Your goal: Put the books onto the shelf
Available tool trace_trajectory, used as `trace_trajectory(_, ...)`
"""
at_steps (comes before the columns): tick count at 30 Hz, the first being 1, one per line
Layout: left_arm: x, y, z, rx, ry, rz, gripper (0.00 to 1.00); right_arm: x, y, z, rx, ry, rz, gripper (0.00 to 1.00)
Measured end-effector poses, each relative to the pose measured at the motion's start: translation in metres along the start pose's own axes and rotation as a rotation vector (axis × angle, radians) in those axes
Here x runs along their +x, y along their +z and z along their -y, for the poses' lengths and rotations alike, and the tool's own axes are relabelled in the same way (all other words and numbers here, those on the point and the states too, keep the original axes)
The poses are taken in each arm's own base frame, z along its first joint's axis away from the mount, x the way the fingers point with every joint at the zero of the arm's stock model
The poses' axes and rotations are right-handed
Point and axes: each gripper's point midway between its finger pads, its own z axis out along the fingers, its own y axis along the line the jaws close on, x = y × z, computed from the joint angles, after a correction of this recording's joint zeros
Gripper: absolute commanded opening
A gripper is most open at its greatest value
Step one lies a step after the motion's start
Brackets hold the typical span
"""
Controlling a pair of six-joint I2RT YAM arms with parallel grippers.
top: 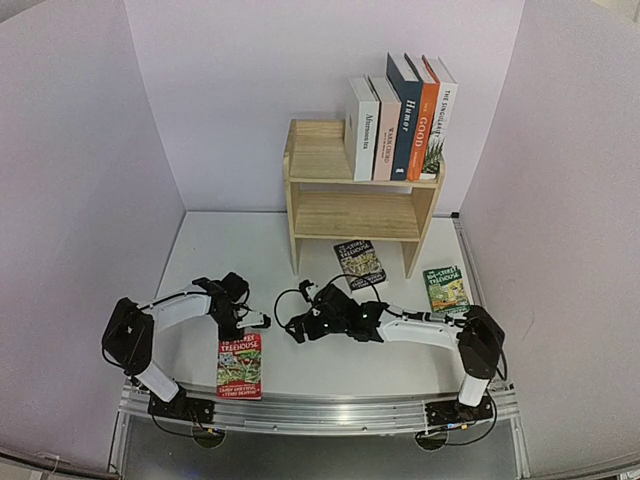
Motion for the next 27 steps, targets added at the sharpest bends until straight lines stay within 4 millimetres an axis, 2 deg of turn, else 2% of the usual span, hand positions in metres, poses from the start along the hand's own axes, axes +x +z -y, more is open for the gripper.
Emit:
trace_trajectory(4, -0.015, -0.021, -0.008, -0.046, -0.058, 0.057, 0.00, 0.025, 0.036, -0.016, -0.141, 0.074, -0.091, 0.98)
trace_trajectory(8, -0.020, -0.033, -0.013, -0.051, -0.153, 0.068, 0.00, 0.045, 0.061, -0.020, -0.204, 0.125, -0.153, 0.98)
trace_trajectory(13, -0.020, -0.047, -0.025, -0.012, -0.380, 0.070, 0.00, 0.040, 0.060, -0.020, -0.178, 0.103, -0.100, 0.94)
trace_trajectory(15, -0.019, -0.049, -0.030, 0.021, -0.482, 0.066, 0.00, 0.034, 0.054, -0.018, -0.101, 0.038, -0.038, 0.93)
trace_trajectory(17, -0.017, -0.047, -0.032, 0.067, -0.574, 0.056, 0.00, 0.028, 0.045, -0.024, -0.010, -0.064, 0.023, 0.93)
trace_trajectory(20, -0.012, -0.038, -0.028, 0.160, -0.710, 0.028, 0.00, 0.014, 0.033, -0.053, 0.114, -0.236, 0.102, 0.94)
trace_trajectory(24, -0.006, -0.029, -0.020, 0.270, -0.850, -0.010, 0.00, -0.011, 0.034, -0.115, 0.229, -0.490, 0.237, 0.94)
trace_trajectory(26, -0.005, -0.029, -0.017, 0.309, -0.902, -0.010, 0.00, -0.008, 0.044, -0.133, 0.277, -0.603, 0.262, 0.92)
trace_trajectory(27, -0.005, -0.029, -0.016, 0.329, -0.924, -0.009, 0.00, 0.001, 0.052, -0.138, 0.305, -0.666, 0.255, 0.91)
